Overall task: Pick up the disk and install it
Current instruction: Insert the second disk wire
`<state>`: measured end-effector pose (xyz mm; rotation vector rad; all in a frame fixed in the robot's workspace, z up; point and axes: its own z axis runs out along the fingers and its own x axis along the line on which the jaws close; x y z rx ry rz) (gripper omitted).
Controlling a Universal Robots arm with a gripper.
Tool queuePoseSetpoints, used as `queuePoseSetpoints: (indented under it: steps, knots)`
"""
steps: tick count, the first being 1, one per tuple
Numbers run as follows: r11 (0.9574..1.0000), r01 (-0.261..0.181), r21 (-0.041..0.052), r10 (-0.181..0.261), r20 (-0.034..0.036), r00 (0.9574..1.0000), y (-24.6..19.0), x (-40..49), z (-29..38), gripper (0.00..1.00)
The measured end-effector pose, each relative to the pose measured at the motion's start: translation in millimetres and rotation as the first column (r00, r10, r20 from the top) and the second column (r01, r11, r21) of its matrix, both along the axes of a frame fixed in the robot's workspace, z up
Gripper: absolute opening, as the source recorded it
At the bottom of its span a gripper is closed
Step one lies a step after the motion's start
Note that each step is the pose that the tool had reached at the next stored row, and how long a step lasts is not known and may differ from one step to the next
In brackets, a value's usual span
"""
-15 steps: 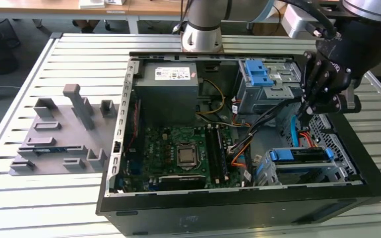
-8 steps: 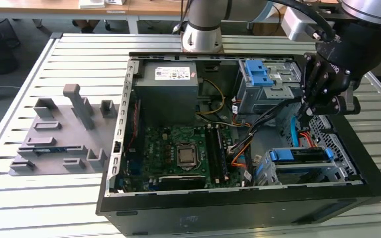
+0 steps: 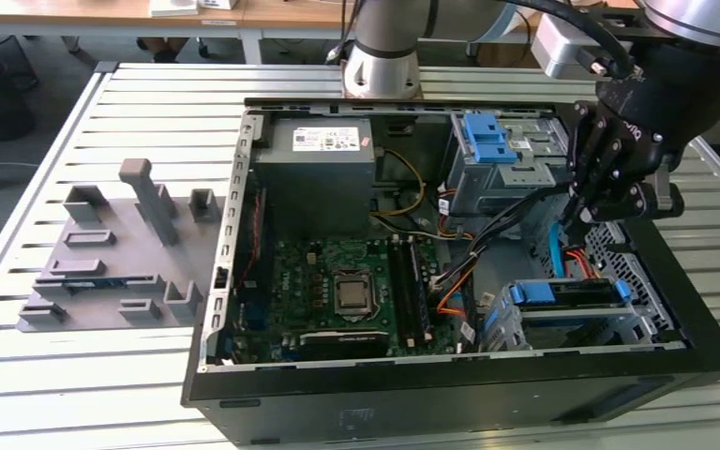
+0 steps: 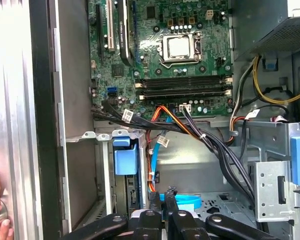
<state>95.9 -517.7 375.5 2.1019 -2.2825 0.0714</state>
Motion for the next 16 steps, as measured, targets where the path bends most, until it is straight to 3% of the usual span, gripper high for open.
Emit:
queuePoseSetpoints:
  steps: [6, 7, 12, 14, 16]
  knots:
    - [1.0, 0.0, -0.0031, 0.0, 0.0, 1.0, 0.1, 0.0, -0.9, 0.19]
    - [1.0, 0.0, -0.003, 0.0, 0.0, 1.0, 0.1, 0.0, -1.2, 0.25]
    - [1.0, 0.0, -0.0033, 0.0, 0.0, 1.0, 0.0, 0.0, -2.9, 0.25]
    - [1.0, 0.0, -0.0035, 0.0, 0.0, 1.0, 0.0, 0.0, -3.5, 0.18]
    - [1.0, 0.0, -0.0036, 0.0, 0.0, 1.0, 0.0, 0.4, -4.0, 0.16]
